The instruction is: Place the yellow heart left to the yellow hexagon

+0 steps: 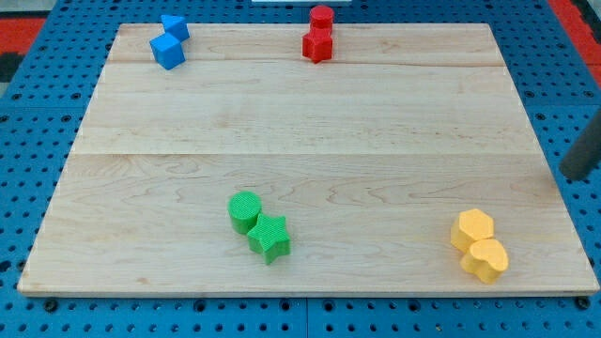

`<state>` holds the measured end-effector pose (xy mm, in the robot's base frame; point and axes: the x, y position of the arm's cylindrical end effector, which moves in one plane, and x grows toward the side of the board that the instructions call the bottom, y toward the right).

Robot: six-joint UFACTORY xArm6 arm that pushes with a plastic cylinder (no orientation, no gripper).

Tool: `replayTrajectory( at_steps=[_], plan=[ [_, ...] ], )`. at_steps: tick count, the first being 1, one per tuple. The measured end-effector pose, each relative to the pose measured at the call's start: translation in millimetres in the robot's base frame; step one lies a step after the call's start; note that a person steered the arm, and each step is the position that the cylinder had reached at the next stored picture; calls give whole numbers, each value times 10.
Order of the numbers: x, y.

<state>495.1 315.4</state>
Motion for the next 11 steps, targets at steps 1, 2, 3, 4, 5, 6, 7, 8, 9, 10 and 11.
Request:
replayTrajectory(
  at_steps=[1, 2, 3, 4, 5, 6, 7, 8, 9, 10, 11],
  plan=[
    [421, -18],
    [1124, -207],
    [1229, -601],
    [1147, -1468],
    [1213, -1663],
    [961, -1970],
    [807, -2449],
    [798, -2036],
    [806, -1392],
    [1166, -1319],
    [1077, -1099]
  ],
)
